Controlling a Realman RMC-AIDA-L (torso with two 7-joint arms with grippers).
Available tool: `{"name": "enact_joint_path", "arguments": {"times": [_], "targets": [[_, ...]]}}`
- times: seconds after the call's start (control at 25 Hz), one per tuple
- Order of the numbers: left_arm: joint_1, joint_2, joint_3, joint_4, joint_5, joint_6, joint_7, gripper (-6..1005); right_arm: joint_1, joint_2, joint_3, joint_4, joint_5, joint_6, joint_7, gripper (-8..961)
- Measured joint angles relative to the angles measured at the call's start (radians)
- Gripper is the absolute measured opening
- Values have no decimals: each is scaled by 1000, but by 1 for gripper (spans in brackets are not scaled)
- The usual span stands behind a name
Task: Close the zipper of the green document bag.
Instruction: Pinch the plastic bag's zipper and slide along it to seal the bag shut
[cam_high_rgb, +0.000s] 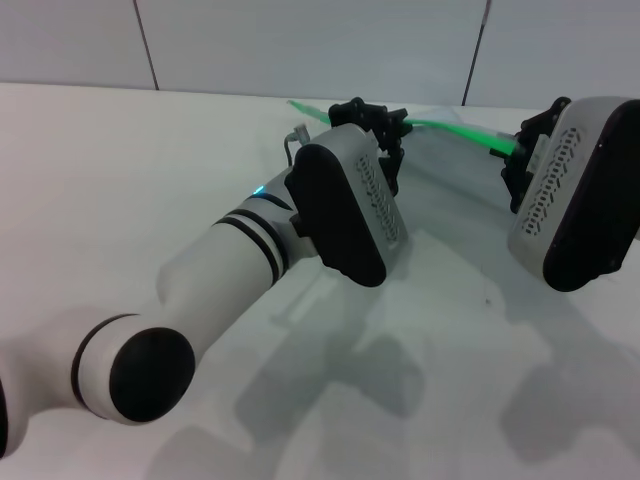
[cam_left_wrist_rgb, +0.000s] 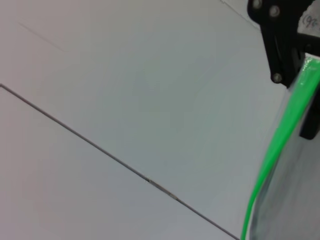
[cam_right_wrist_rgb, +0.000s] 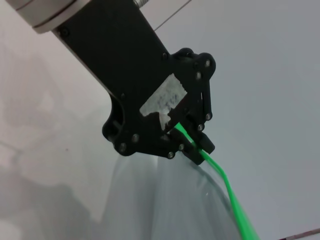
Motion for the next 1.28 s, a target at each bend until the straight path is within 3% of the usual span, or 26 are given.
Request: {"name": "enact_joint_path", "arguments": {"times": [0.12,0.56,1.28], "targets": [[6,-1,-9,1,-3,3,0,67,-5,0,0,0,0,8,0,40],[29,4,-39,20,-36,5,-1,101,-41,0,7,-32,0,23,-12,40],[128,1,-200,86,-41,16,-2,156,-84,2,95,-54,-1,42,-7,39]]}}
